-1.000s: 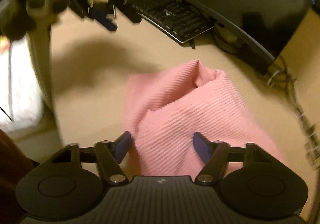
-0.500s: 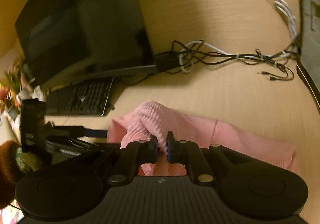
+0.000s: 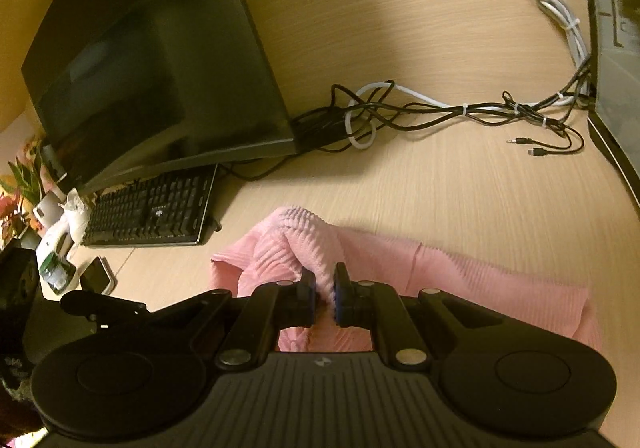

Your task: Fold clothes

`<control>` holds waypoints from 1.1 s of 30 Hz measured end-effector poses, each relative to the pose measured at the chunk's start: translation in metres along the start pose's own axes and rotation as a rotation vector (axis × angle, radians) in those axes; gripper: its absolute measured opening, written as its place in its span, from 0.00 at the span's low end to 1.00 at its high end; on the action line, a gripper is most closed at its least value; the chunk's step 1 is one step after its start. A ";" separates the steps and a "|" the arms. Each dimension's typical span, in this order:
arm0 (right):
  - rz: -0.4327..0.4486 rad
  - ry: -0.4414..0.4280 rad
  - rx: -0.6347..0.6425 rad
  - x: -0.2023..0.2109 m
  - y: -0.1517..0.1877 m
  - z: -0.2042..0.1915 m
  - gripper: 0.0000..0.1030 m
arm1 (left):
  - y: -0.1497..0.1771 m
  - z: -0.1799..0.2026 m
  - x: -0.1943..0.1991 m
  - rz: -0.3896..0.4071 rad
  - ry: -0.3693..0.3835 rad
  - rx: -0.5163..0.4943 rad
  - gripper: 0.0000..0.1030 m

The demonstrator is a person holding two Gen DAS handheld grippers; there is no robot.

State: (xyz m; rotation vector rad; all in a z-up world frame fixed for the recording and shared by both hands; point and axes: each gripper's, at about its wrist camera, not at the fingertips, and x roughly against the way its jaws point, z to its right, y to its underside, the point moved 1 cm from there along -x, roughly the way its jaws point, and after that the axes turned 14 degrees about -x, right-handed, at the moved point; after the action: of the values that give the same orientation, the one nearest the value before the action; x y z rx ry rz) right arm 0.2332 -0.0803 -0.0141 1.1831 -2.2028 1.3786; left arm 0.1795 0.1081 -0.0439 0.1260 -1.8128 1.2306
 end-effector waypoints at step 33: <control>-0.127 0.155 0.465 0.022 0.082 -0.007 0.32 | -0.036 -0.017 0.000 0.232 0.212 0.223 0.73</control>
State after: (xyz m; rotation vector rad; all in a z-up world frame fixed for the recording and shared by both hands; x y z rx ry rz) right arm 0.1556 -0.0676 -0.0477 1.2803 -1.7200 1.9178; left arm 0.2094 0.1035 -0.0181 -0.0902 -1.5348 1.5472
